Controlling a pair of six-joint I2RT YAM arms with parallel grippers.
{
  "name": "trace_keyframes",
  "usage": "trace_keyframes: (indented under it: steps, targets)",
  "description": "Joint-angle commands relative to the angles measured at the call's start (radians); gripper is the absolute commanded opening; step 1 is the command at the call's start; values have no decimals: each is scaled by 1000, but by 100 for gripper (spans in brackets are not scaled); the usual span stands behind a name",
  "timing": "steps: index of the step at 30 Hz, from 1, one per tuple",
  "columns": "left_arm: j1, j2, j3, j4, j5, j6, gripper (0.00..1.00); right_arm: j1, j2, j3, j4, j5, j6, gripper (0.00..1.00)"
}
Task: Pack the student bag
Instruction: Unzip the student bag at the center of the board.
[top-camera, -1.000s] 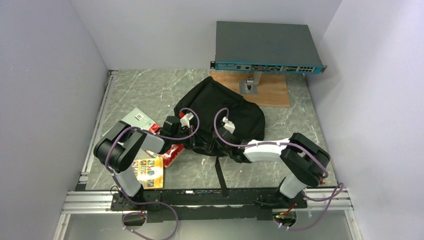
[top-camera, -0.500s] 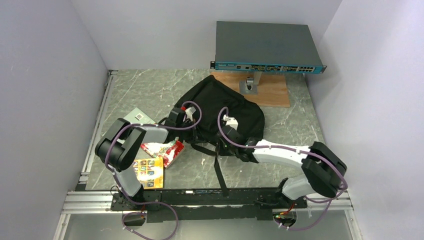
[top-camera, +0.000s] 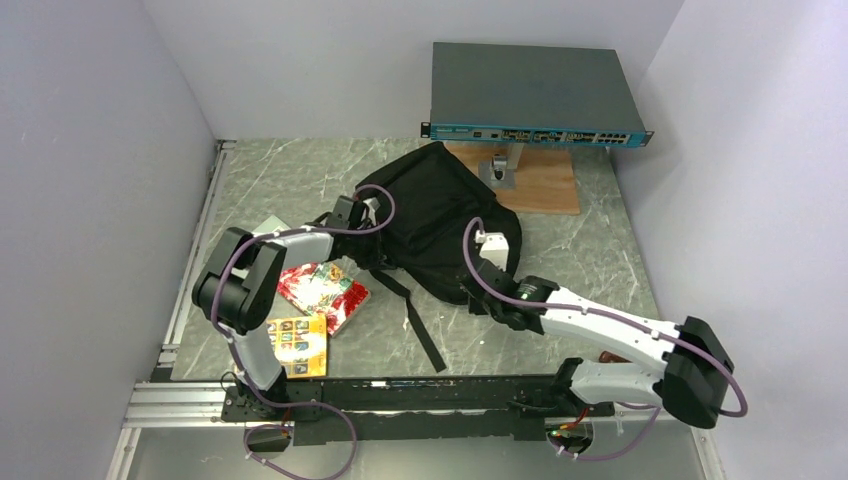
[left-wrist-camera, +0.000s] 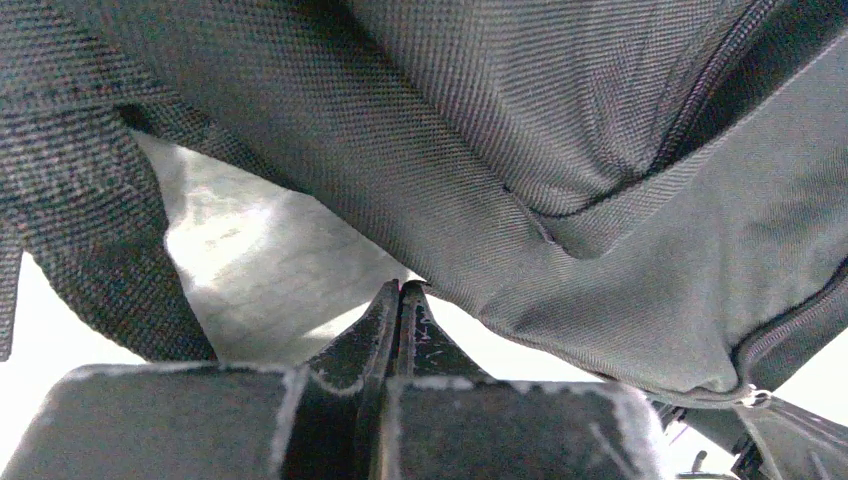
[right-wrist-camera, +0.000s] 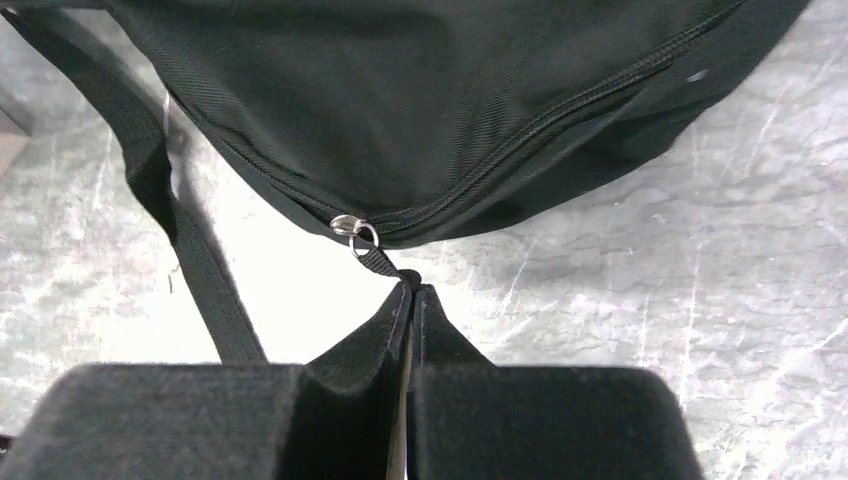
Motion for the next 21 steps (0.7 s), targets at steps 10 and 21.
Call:
trace_keyframes:
  steps: [10, 21]
  targets:
    - [32, -370, -246, 195, 85, 172, 54, -8, -148, -69, 201, -76, -251, 0]
    - [-218, -371, -297, 328, 135, -507, 54, -11, -152, -84, 274, -127, -309, 0]
